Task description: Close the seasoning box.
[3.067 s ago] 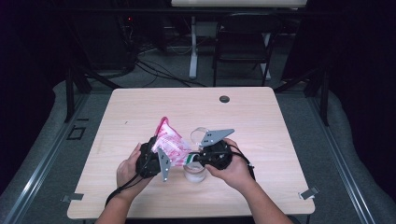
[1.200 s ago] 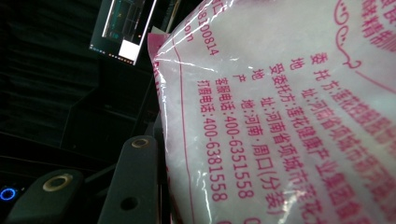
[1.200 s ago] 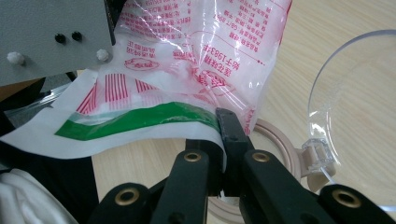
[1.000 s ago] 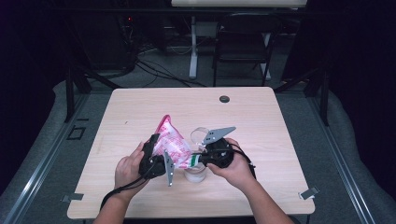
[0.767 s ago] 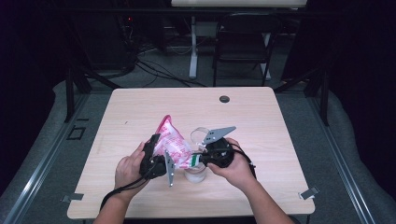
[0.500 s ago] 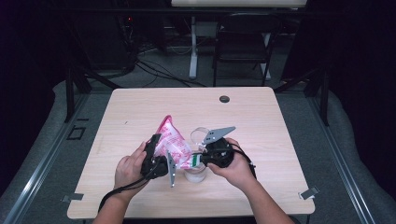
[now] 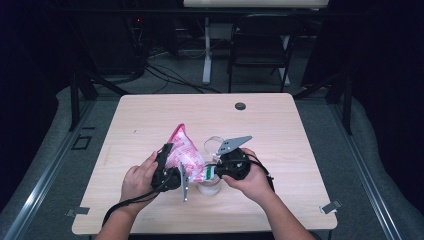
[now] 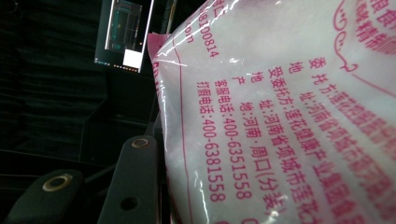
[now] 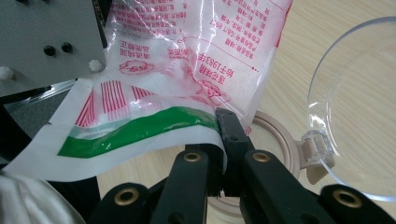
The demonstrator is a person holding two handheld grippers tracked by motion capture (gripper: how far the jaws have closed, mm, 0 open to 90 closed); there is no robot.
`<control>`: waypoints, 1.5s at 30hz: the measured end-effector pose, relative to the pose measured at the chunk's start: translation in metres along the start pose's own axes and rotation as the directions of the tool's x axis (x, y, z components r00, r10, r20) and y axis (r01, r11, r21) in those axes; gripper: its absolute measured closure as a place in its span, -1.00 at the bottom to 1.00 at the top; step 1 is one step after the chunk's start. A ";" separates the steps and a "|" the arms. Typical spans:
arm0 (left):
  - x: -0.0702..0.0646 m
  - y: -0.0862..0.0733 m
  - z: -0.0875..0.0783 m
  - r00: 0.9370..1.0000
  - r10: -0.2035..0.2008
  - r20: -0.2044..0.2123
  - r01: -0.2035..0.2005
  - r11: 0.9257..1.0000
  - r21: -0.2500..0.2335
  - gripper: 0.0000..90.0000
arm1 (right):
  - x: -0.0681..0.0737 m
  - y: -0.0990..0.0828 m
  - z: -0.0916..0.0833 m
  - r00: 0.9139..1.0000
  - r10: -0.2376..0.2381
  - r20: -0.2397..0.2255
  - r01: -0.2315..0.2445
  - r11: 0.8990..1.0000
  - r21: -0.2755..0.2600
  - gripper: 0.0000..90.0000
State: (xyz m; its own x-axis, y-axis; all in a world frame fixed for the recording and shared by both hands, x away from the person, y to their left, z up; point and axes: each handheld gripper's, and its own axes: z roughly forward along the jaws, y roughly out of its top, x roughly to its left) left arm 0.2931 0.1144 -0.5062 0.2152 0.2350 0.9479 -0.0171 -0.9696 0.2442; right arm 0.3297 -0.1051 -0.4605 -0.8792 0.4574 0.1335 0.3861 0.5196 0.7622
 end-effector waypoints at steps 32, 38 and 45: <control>0.008 0.006 -0.002 0.998 0.056 -0.030 -0.056 0.998 -0.013 0.38 | -0.004 -0.003 0.000 1.000 0.009 -0.002 -0.009 1.000 0.014 1.00; 0.009 0.006 -0.002 0.998 0.057 -0.035 -0.057 0.998 -0.015 0.38 | -0.004 -0.003 0.001 1.000 0.003 0.003 -0.003 1.000 0.023 0.99; 0.009 0.007 -0.002 0.998 0.058 -0.038 -0.059 0.998 -0.014 0.38 | -0.005 -0.003 0.000 1.000 0.007 0.005 -0.007 1.000 0.025 0.99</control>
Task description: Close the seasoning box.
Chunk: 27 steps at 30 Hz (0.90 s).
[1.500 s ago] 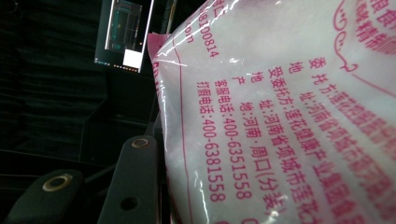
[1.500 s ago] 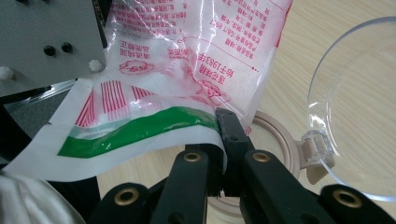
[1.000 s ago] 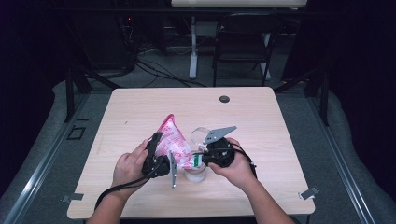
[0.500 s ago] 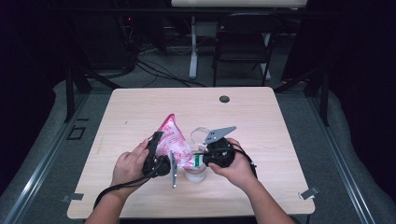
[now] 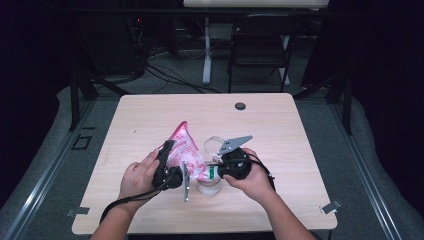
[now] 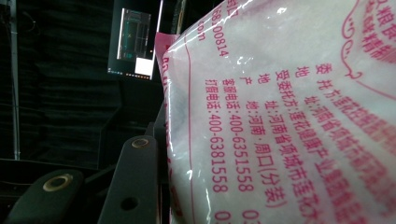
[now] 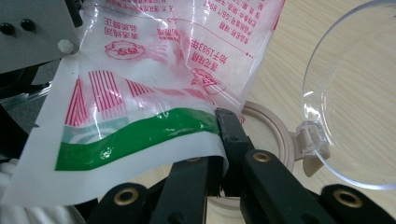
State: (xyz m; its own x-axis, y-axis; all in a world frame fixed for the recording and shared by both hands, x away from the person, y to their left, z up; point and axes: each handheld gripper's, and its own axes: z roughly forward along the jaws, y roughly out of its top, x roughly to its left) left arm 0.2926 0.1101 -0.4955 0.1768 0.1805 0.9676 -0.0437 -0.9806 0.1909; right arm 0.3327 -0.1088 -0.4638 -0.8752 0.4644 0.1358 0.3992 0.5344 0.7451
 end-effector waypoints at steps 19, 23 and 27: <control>0.001 0.004 -0.001 0.999 0.035 -0.010 -0.035 0.999 -0.015 0.39 | -0.002 -0.001 -0.002 1.000 0.006 0.001 -0.006 1.000 -0.013 0.98; 0.002 0.005 0.000 0.999 0.047 -0.006 -0.047 0.999 -0.013 0.39 | -0.003 -0.001 -0.001 1.000 0.010 0.000 -0.010 1.000 -0.014 0.98; 0.004 0.005 0.000 0.998 0.058 -0.005 -0.058 0.998 -0.009 0.40 | -0.003 -0.001 -0.002 1.000 0.009 -0.003 -0.009 1.000 -0.011 0.99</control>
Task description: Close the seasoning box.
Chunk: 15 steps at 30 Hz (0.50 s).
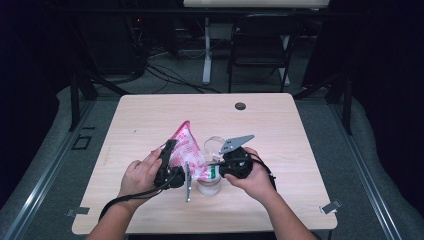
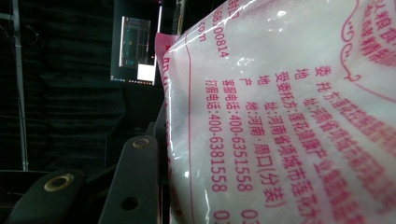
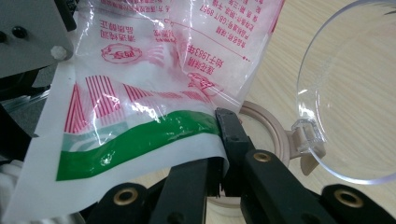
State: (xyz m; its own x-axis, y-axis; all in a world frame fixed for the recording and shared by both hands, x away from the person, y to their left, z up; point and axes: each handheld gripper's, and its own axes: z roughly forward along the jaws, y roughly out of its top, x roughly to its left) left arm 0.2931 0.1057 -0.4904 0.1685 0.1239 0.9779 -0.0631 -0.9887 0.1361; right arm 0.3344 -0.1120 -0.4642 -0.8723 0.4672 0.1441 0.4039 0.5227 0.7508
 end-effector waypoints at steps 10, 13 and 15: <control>0.002 0.002 0.000 1.000 0.009 -0.004 -0.009 1.000 -0.004 0.40 | 0.000 0.000 0.000 1.000 -0.001 0.000 0.001 1.000 0.007 1.00; 0.003 0.002 0.000 1.000 0.012 -0.007 -0.012 1.000 -0.004 0.40 | -0.001 0.000 0.000 1.000 0.001 0.000 -0.001 1.000 0.013 1.00; 0.004 0.002 0.000 1.000 0.011 -0.007 -0.012 1.000 -0.004 0.40 | -0.001 -0.001 0.000 1.000 -0.001 -0.002 0.001 1.000 0.014 1.00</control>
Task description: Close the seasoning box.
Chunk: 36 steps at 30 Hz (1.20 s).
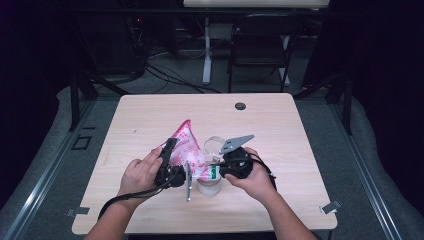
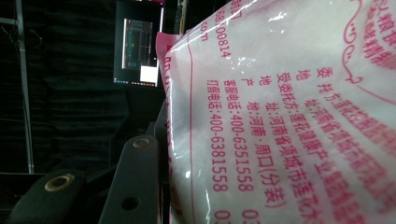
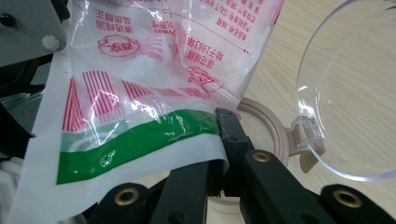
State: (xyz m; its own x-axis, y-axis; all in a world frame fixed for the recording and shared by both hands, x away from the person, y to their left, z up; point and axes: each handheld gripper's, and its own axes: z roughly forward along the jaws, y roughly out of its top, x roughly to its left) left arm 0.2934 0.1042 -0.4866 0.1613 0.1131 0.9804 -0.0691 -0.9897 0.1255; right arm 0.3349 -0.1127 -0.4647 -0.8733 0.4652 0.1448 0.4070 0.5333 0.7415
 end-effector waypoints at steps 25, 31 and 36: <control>0.002 0.001 0.003 1.000 -0.006 0.005 0.006 1.000 -0.005 0.40 | -0.002 -0.002 0.002 0.999 0.008 -0.036 -0.007 1.000 0.025 1.00; 0.002 0.002 0.004 1.000 -0.004 0.008 0.004 1.000 -0.004 0.40 | -0.002 -0.002 0.003 0.999 0.001 -0.044 0.001 1.000 0.030 1.00; 0.002 0.002 0.004 1.000 -0.005 0.007 0.005 1.000 -0.001 0.41 | -0.002 -0.002 0.003 0.999 -0.004 -0.051 0.006 0.999 0.034 1.00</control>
State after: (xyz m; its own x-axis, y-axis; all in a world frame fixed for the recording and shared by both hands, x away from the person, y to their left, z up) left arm 0.2976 0.1018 -0.4854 0.1686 0.1179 0.9786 -0.0692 -0.9890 0.1310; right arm 0.3370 -0.1128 -0.4689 -0.8876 0.4262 0.1749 0.4107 0.5601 0.7194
